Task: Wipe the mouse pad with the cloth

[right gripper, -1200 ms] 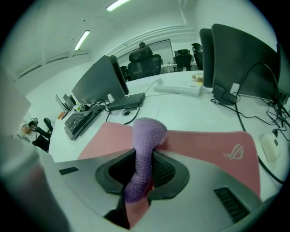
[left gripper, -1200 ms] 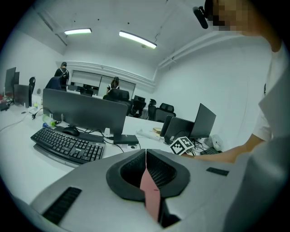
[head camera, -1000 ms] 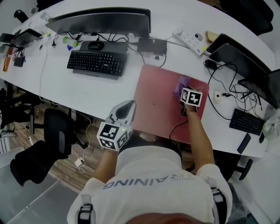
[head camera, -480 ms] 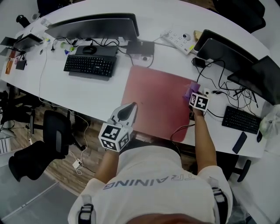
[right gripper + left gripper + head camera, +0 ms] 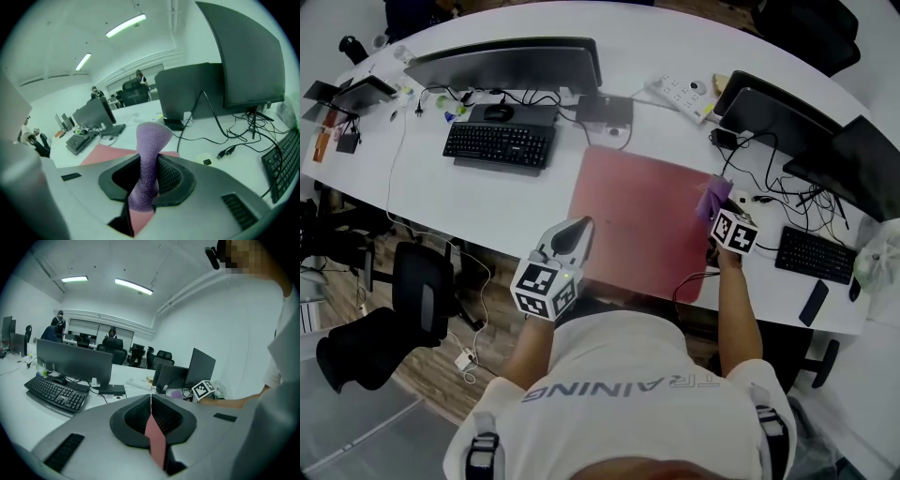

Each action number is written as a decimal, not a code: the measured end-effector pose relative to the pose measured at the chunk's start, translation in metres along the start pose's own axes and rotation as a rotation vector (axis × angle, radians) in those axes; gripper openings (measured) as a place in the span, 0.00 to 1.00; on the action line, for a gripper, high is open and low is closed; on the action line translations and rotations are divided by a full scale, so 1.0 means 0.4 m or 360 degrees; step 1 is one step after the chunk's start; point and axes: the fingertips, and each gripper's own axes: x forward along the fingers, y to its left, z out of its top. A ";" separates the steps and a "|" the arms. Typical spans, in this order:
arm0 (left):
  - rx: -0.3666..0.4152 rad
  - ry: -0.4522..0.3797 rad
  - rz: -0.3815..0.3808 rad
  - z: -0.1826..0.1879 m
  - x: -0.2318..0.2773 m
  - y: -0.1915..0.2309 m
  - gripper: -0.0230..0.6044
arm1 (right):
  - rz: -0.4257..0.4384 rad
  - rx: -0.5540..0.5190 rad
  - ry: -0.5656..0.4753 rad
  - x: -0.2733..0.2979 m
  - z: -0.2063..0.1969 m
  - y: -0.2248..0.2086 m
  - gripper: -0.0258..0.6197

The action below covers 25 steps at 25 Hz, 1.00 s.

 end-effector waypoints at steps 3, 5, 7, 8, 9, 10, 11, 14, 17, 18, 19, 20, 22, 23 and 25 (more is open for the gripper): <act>0.0001 -0.0025 -0.0016 0.016 -0.038 0.045 0.09 | 0.0121 0.0022 -0.0128 -0.063 0.044 0.143 0.19; 0.0001 -0.0030 -0.0024 0.021 -0.068 0.081 0.09 | 0.0194 0.0018 -0.0178 -0.092 0.057 0.252 0.19; -0.0003 -0.0024 -0.0034 0.017 -0.100 0.119 0.09 | 0.0269 0.0001 -0.0196 -0.107 0.057 0.364 0.19; -0.0006 -0.0018 -0.0038 0.012 -0.117 0.140 0.09 | 0.0305 -0.0014 -0.0195 -0.109 0.053 0.419 0.19; -0.0009 -0.0012 -0.0038 0.008 -0.136 0.162 0.09 | 0.0339 -0.0030 -0.0190 -0.108 0.046 0.473 0.19; -0.0012 -0.0005 -0.0035 0.003 -0.154 0.186 0.09 | 0.0372 -0.0045 -0.0181 -0.104 0.038 0.525 0.19; -0.0016 -0.0001 -0.0029 -0.001 -0.172 0.212 0.09 | 0.0403 -0.0058 -0.0169 -0.098 0.028 0.574 0.19; -0.0029 0.0007 -0.0003 -0.014 -0.226 0.289 0.09 | 0.0480 -0.0087 -0.0122 -0.063 -0.006 0.702 0.19; -0.0037 0.0019 0.0024 -0.032 -0.282 0.362 0.09 | 0.0527 -0.0097 -0.0055 -0.013 -0.057 0.810 0.19; -0.0041 0.0023 0.0033 -0.037 -0.300 0.384 0.09 | 0.0538 -0.0102 -0.0027 0.006 -0.077 0.843 0.19; -0.0045 0.0026 0.0043 -0.042 -0.317 0.406 0.09 | 0.0547 -0.0109 0.0002 0.028 -0.098 0.874 0.19; -0.0051 0.0028 0.0054 -0.047 -0.333 0.426 0.09 | 0.0553 -0.0118 0.0032 0.049 -0.120 0.902 0.19; -0.0062 0.0031 0.0077 -0.057 -0.359 0.463 0.09 | 0.0562 -0.0144 0.0089 0.094 -0.161 0.953 0.19; -0.0068 0.0031 0.0088 -0.060 -0.371 0.479 0.09 | 0.0561 -0.0161 0.0117 0.116 -0.182 0.975 0.19; -0.0079 0.0031 0.0106 -0.066 -0.389 0.505 0.09 | 0.0546 -0.0186 0.0171 0.163 -0.222 1.005 0.20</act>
